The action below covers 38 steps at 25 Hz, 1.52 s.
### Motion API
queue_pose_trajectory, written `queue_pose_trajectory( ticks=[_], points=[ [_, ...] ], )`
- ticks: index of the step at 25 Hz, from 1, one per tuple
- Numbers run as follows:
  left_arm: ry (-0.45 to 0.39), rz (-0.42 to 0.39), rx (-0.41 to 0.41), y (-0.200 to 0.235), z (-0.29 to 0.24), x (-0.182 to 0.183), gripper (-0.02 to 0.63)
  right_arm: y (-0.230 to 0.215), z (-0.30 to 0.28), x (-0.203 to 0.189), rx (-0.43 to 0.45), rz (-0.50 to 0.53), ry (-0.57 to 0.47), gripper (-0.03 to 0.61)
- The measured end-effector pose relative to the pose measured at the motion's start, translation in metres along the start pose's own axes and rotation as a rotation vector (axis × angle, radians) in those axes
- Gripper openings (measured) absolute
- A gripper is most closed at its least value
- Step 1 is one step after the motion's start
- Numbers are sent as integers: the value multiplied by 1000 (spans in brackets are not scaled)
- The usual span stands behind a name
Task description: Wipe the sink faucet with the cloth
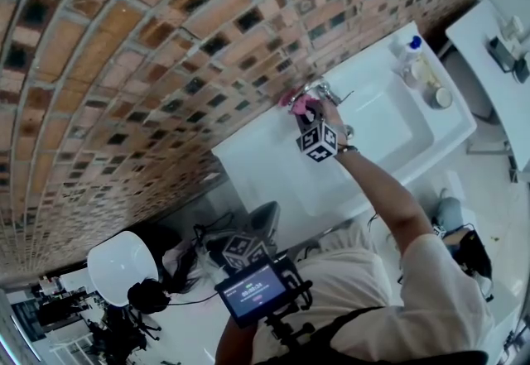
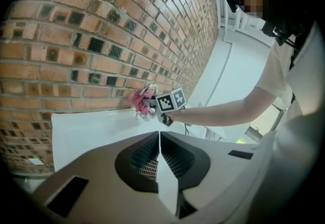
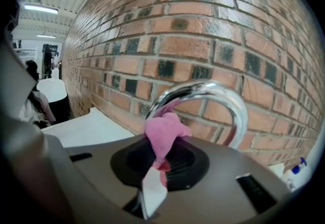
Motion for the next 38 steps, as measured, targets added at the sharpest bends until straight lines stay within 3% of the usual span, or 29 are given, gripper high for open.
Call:
queue_pose_trajectory(
  ticks=[4, 10, 12, 16, 19, 22, 26, 28, 33, 38],
  points=[
    [0, 4, 6, -2, -1, 0, 0, 34, -8, 2, 147, -71, -15, 55],
    [-20, 17, 26, -4, 3, 2, 0, 36, 4, 19, 108, -243, 5, 55],
    [-22, 27, 31, -2, 4, -2, 0, 41, 11, 29, 141, -268, -45, 55],
    [-11, 33, 31, -3, 3, -9, 0, 31, 49, 84, 196, -279, -254, 55],
    [-12, 35, 28, -6, 3, -9, 0, -6, 61, 103, 157, -402, -289, 55],
    [-22, 30, 26, -8, 4, -9, 0, -50, 54, 84, 80, -536, -205, 55],
    [-27, 30, 28, -11, 6, -10, 0, -107, 82, 66, -107, -572, -200, 55],
    [-25, 37, 28, -11, 7, -11, 0, -119, 101, 58, -134, -604, -222, 55],
    [9, 0, -16, 8, 10, -37, 0, -81, 151, 32, -92, -579, -223, 57],
    [20, -19, -132, -23, 12, -22, 0, -11, 223, -25, -128, -699, -117, 58]
  ],
)
Point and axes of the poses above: the fingertips, and each gripper's own axes: z backward along the fingers, y to its left, x out of its top, the point moved 3 cm from there along z, backward along the fingers, and after that the axes turned 8 degrees about z, right-handed, at the moved point
